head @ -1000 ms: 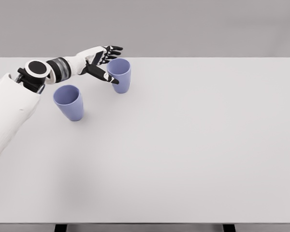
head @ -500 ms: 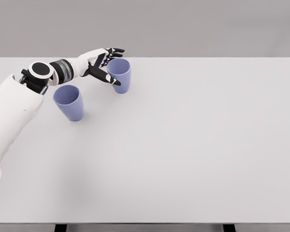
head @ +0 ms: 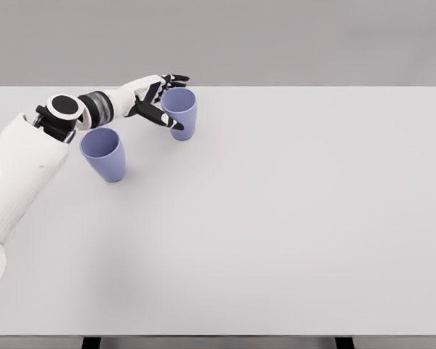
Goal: Place the right cup on the left cup with left arm
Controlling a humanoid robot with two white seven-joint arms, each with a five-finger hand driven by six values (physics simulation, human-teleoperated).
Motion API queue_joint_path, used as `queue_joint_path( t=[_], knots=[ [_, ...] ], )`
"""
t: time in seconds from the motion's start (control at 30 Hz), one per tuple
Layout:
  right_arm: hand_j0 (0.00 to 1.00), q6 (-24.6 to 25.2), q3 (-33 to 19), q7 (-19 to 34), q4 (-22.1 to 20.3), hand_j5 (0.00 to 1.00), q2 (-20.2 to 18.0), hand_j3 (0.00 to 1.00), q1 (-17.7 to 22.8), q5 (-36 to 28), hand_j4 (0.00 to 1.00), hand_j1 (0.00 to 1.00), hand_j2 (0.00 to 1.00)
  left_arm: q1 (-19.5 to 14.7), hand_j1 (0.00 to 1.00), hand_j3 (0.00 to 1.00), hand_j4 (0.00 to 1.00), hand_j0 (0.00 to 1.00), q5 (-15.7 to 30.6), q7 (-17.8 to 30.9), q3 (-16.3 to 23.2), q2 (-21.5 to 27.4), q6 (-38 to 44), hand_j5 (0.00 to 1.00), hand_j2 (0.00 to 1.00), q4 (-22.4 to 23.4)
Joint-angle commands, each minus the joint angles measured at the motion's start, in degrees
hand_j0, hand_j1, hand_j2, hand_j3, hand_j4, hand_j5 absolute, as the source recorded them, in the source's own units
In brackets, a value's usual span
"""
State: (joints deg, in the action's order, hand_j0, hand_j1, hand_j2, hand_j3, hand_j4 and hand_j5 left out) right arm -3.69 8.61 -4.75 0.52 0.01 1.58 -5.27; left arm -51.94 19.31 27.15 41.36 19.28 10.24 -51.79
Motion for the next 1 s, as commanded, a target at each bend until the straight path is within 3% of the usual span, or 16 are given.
queue_joint_path(
  t=[0.0,0.4,0.47,0.53,0.57,0.97],
  knots=[
    [1.0,0.0,0.0,0.0,0.01,1.0,-0.01,1.0,0.0,-0.01,1.0,1.0,1.0,0.0,1.0,1.0,1.0,1.0,0.21,0.01,-0.05,-0.21,-0.05,1.0,1.0,0.03],
    [1.0,0.0,0.0,0.0,0.01,1.0,-0.01,1.0,0.0,-0.01,1.0,1.0,1.0,0.09,0.97,0.97,0.97,0.97,0.12,-0.08,-0.05,-0.65,0.04,0.97,0.97,0.03],
    [1.0,0.0,0.0,0.0,0.01,1.0,-0.01,1.0,0.0,-0.01,1.0,1.0,1.0,0.09,0.79,0.79,0.79,0.79,0.21,-0.08,-0.05,-0.65,-0.05,0.79,0.79,-0.06],
    [1.0,0.0,0.0,0.0,0.01,1.0,-0.01,1.0,0.0,-0.01,1.0,1.0,1.0,0.09,0.78,0.78,0.78,0.78,0.21,-0.08,-0.05,-0.65,-0.05,0.78,0.78,-0.06],
    [1.0,0.0,0.0,0.0,0.01,1.0,-0.01,1.0,0.0,-0.01,1.0,1.0,1.0,0.09,0.73,0.73,0.73,0.73,0.21,-0.08,-0.05,-0.65,-0.14,0.73,0.73,-0.06],
    [1.0,0.0,0.0,0.0,0.01,1.0,-0.01,1.0,0.0,-0.01,1.0,1.0,1.0,0.18,0.73,0.73,0.73,0.73,0.47,0.01,-0.23,-0.39,-0.22,0.73,0.73,-0.5]
  ],
)
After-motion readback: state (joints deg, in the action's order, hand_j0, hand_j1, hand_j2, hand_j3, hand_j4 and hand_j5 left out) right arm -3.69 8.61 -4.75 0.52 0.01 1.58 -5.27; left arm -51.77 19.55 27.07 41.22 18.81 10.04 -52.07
